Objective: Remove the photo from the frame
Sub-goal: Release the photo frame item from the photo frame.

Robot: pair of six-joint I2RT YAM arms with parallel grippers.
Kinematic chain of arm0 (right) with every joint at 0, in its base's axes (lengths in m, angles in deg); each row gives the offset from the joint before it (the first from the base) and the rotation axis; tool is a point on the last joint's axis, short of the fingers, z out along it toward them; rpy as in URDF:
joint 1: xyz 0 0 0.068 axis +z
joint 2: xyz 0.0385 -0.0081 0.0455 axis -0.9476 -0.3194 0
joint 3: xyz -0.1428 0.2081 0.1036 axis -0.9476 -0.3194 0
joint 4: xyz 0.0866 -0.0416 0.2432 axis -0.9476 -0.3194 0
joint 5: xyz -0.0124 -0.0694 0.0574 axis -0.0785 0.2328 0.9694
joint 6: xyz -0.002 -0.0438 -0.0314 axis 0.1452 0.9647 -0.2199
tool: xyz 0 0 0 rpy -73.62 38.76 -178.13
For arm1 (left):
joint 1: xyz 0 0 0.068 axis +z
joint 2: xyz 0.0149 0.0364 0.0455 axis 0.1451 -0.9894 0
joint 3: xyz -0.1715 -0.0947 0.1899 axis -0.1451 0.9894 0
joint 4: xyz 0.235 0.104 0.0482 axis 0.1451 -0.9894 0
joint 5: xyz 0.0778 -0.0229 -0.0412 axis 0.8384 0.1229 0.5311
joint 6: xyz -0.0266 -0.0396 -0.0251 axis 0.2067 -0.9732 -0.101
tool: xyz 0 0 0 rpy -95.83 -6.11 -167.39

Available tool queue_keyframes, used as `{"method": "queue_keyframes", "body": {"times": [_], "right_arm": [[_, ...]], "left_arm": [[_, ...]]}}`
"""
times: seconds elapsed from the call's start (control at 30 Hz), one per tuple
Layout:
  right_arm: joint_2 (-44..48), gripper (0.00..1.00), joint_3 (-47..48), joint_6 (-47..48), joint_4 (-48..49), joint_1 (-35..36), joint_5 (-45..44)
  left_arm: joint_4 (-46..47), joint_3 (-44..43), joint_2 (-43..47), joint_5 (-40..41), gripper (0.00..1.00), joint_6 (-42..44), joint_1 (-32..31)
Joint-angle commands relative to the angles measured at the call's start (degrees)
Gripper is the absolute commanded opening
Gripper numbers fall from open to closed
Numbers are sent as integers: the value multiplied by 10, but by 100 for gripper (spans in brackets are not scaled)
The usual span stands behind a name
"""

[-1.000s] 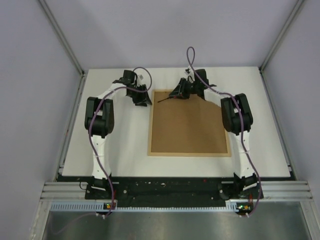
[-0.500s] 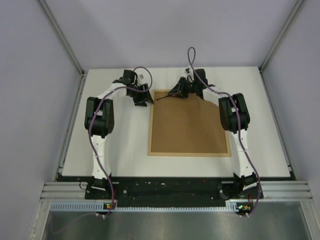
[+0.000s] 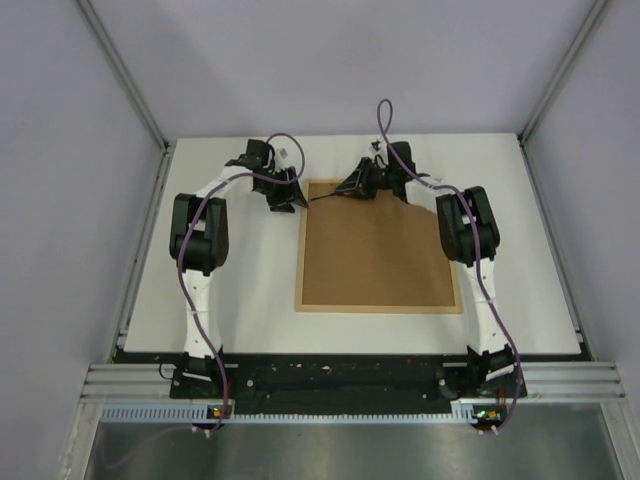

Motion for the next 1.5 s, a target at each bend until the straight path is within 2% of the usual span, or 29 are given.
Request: {"method": "queue_keyframes", "body": {"times": [0.0,0.2,0.43,0.7,1.0,1.47], "right_arm": [[-2,0,-7,-8,15,1,11],[16,0,-26,-10,20,2,18],[17,0,-35,-7,19,-2,15],[42,0,-38,-12,16,-15,13],[52,0,-42,-20,17,-20,12],[6,0,3,-42,13,0,19]], "left_arm": [[7,-10,-13,2,56,0,-1],[7,-9,-12,2,45,0,0],[9,-9,-15,0,43,-1,0],[3,-8,-16,8,36,2,0],[2,-5,-21,4,34,0,0],[4,-5,-22,-2,31,-4,-1]]}}
